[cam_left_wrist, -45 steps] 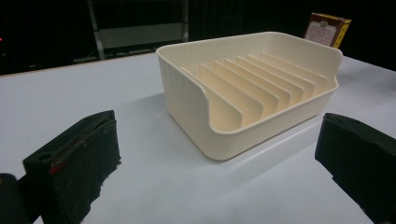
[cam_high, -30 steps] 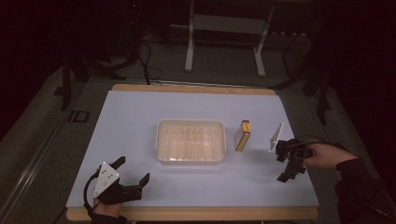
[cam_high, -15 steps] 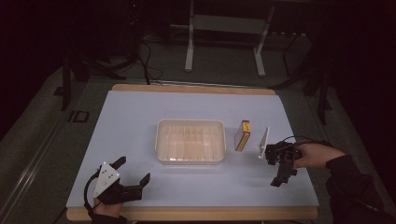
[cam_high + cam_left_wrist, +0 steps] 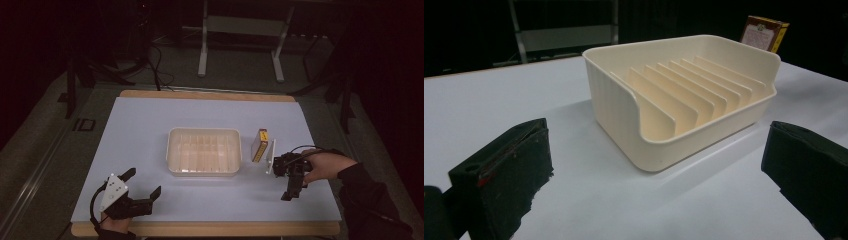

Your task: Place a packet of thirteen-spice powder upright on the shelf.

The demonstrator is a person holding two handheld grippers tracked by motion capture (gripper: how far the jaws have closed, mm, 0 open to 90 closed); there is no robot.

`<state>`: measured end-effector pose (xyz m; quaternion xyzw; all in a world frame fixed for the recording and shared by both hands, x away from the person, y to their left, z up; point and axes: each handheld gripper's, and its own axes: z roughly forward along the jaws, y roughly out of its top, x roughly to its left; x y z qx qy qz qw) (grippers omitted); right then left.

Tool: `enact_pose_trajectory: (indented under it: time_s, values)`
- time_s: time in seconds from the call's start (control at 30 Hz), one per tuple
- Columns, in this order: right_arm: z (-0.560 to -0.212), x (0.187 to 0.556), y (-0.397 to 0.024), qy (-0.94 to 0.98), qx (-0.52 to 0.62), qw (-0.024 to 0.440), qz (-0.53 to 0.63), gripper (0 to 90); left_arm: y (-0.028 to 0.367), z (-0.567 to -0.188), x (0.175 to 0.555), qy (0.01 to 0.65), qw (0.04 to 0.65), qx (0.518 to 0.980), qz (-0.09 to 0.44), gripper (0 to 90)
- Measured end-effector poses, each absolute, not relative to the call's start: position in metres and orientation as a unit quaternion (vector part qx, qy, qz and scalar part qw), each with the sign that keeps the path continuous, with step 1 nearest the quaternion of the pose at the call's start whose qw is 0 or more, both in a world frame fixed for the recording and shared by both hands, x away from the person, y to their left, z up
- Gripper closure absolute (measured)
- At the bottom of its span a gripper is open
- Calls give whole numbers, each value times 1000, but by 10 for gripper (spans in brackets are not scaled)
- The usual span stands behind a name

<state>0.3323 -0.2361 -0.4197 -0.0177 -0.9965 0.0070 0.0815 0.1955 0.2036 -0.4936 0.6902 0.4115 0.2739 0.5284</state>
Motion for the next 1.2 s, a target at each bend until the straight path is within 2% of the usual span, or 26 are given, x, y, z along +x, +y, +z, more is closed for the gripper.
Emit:
enact_pose_trajectory:
  time_s: [0.2,0.43,0.67,1.2]
  values:
    - [-417,328,-223,-998,-4,66,6,177,204,-494,196,413,528,691,269,0]
    - [-407,324,-212,-997,25,67,-11,154,204,-495,197,414,530,691,265,0]
    - [-393,333,-206,-997,32,62,-33,148,204,-495,197,412,529,693,263,0]
    - [-361,354,-203,-996,39,16,-74,162,205,-496,196,417,528,691,265,0]
